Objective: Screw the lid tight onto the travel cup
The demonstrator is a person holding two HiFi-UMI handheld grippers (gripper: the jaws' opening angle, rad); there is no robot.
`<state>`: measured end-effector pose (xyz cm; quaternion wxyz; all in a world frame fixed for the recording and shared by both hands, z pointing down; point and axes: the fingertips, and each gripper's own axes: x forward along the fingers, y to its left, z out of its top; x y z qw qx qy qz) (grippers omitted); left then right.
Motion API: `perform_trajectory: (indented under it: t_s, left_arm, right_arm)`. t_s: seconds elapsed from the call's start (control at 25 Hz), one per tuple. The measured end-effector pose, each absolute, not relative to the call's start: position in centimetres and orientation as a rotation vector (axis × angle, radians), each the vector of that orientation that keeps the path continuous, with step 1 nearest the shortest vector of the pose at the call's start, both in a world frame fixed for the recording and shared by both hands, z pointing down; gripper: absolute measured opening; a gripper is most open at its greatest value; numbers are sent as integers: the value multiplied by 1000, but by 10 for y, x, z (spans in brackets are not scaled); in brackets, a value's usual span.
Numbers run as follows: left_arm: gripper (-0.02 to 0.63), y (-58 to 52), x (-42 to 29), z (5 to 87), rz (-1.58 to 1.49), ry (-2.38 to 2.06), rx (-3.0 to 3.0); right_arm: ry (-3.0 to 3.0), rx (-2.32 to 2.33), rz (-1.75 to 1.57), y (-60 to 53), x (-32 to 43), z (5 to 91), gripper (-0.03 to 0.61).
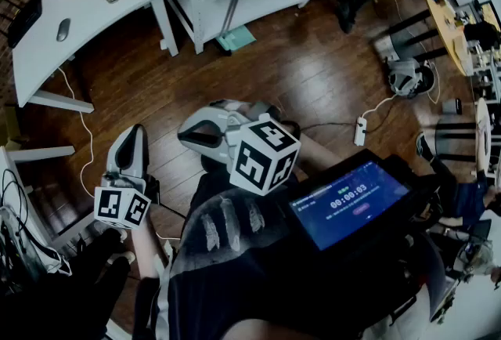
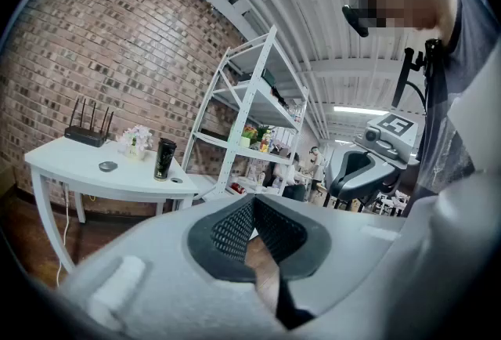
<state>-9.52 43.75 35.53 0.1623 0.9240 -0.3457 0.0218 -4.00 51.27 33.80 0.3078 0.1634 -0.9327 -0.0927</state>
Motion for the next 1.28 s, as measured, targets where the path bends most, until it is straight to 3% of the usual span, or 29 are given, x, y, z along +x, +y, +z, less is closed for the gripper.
perform_trajectory:
  t_s: [0.44, 0.92, 1.16, 1.28]
  left_arm:
    - [3, 395, -128, 402, 145, -1025, 2503]
    - [3, 282, -16, 367, 255, -1100, 2511]
    - [3, 251, 38, 372, 367, -1139, 2545]
    - [3, 239, 40, 369, 395, -1181, 2555]
  right_arm:
    - [-2487, 375, -99, 459, -52, 377, 6]
    - [-2669, 383, 70, 345, 48, 390, 6]
    - [-2858, 370, 437, 287, 117, 381, 6]
    - [-2832, 398, 366, 261, 127, 382, 6]
